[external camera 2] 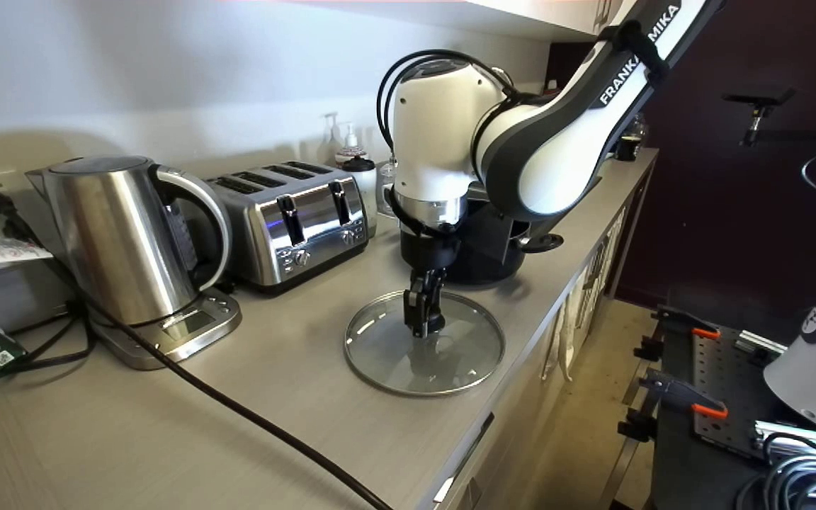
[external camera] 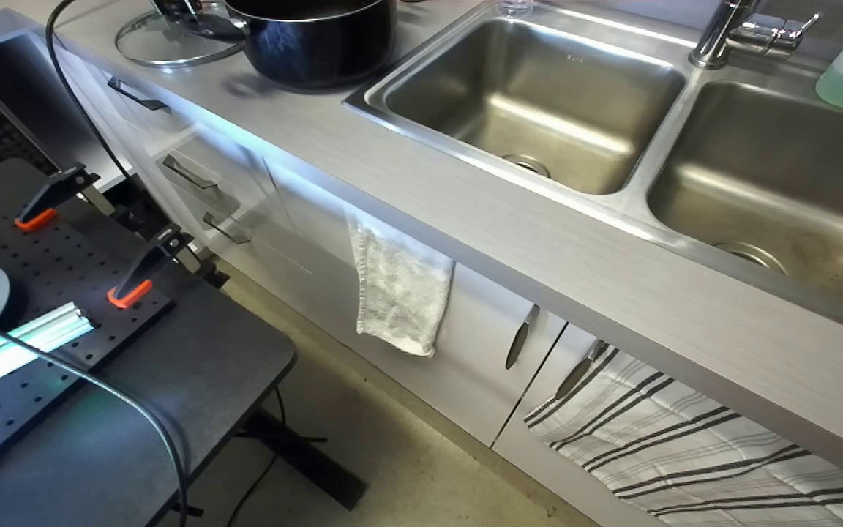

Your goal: Put the lid on the pot

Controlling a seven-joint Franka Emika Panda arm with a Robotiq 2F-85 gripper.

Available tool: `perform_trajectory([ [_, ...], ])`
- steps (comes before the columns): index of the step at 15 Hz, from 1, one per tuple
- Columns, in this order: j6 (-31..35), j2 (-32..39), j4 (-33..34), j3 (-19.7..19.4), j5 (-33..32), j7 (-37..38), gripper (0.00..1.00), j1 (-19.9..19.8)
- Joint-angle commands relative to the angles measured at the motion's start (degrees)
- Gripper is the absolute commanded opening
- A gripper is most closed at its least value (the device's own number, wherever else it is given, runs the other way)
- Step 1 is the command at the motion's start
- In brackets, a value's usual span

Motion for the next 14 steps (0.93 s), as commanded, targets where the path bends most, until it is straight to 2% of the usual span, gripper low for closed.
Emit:
perform_trajectory([
  [1,0.4,0.8,1.2,-1.1,2.8,-2.7,0.44,1.1],
  [2,0.4,0.6,1.4,-1.1,3.2,-3.0,0.36,1.1],
  [5,0.4,0.4,1.6,-1.1,4.5,-4.1,0.32,1.1],
  [7,0.6,-0.8,1.2,-0.8,5.2,-4.9,0.25,1.1],
  [14,1.0,-9.2,-4.0,3.0,10.5,-10.8,0.25,0.3],
])
